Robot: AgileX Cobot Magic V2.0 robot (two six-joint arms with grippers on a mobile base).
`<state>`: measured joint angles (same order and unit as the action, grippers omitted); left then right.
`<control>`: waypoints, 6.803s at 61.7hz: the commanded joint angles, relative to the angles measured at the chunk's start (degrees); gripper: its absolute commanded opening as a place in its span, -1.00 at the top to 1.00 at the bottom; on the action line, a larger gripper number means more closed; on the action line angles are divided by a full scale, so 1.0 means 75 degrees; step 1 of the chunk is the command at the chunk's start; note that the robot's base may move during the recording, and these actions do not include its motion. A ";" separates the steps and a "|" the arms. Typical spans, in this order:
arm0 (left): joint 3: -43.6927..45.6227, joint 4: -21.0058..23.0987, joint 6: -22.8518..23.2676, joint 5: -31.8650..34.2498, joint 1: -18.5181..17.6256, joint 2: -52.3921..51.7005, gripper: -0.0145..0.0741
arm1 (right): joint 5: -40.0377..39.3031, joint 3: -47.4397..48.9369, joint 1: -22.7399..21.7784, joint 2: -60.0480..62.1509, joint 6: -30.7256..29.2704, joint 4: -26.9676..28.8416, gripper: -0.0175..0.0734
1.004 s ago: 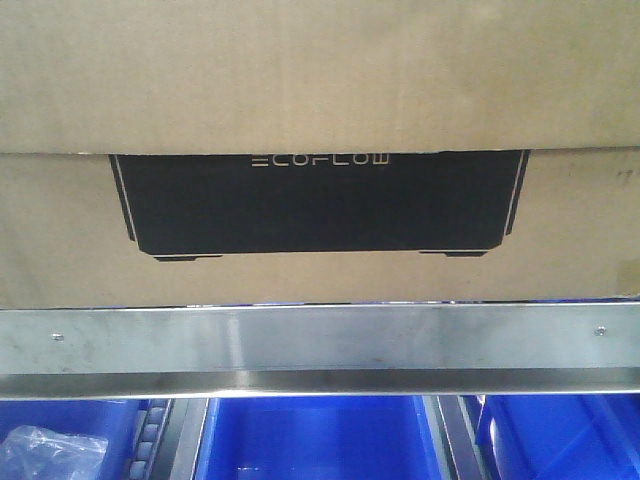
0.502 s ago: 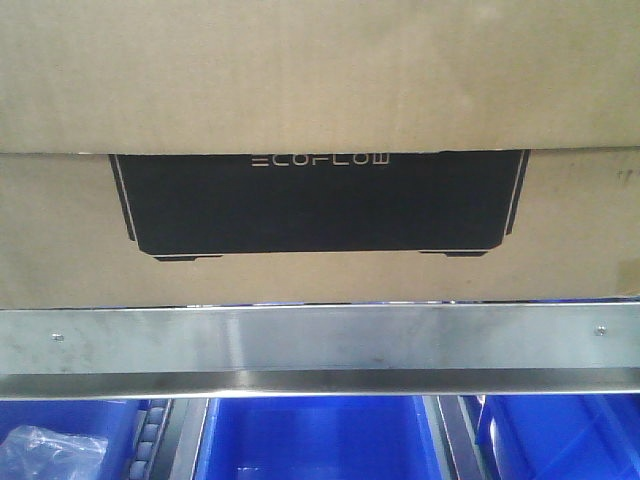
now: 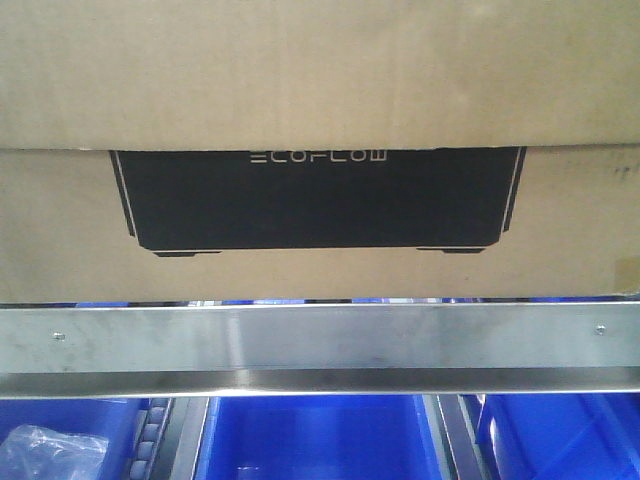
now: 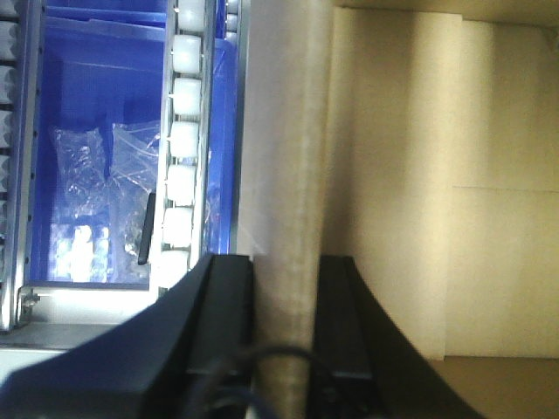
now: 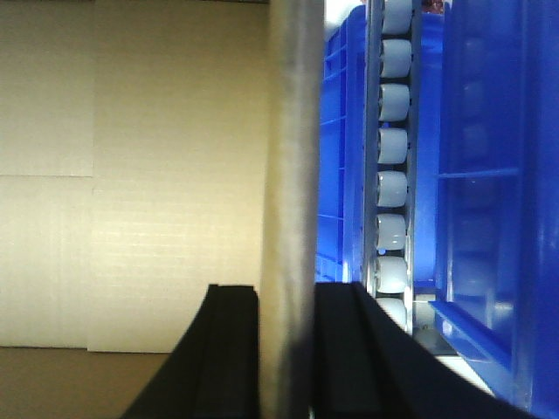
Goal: Grab box from left shelf to table start
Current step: 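Lift the box with both grippers and pull it off the shelf, then turn the base away from the shelf holding the box in both grippers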
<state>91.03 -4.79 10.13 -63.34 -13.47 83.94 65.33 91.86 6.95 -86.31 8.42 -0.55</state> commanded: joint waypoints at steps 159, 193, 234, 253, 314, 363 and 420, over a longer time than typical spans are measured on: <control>-0.2503 0.0556 -0.0053 0.0939 -0.0023 -0.6239 0.80 | -0.0922 -0.2915 -0.0038 0.6149 0.0055 0.0073 0.56; -0.2503 0.0556 -0.0053 0.0939 -0.0023 -0.6239 0.80 | -0.0905 -0.2915 -0.0038 0.6149 0.0055 0.0073 0.56; -0.2503 0.0556 -0.0053 0.0939 -0.0023 -0.6239 0.79 | -0.0853 -0.2915 -0.0038 0.6149 0.0055 0.0073 0.56; -0.2503 0.0556 -0.0053 0.0939 -0.0023 -0.6239 0.79 | -0.0853 -0.2915 -0.0038 0.6149 0.0055 0.0073 0.56; -0.2503 0.0556 -0.0053 0.0939 -0.0023 -0.6239 0.79 | -0.0818 -0.2915 -0.0038 0.6149 0.0055 0.0073 0.56; -0.2503 0.0556 -0.0053 0.0939 -0.0023 -0.6239 0.79 | -0.0818 -0.2915 -0.0038 0.6149 0.0055 0.0073 0.56; -0.2503 0.0734 -0.0053 0.0923 -0.0023 -0.6239 0.79 | -0.0812 -0.2915 -0.0038 0.6149 0.0055 0.0073 0.56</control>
<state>70.06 0.00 8.75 -65.71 -13.57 38.03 64.96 67.97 7.19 -40.22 9.17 6.86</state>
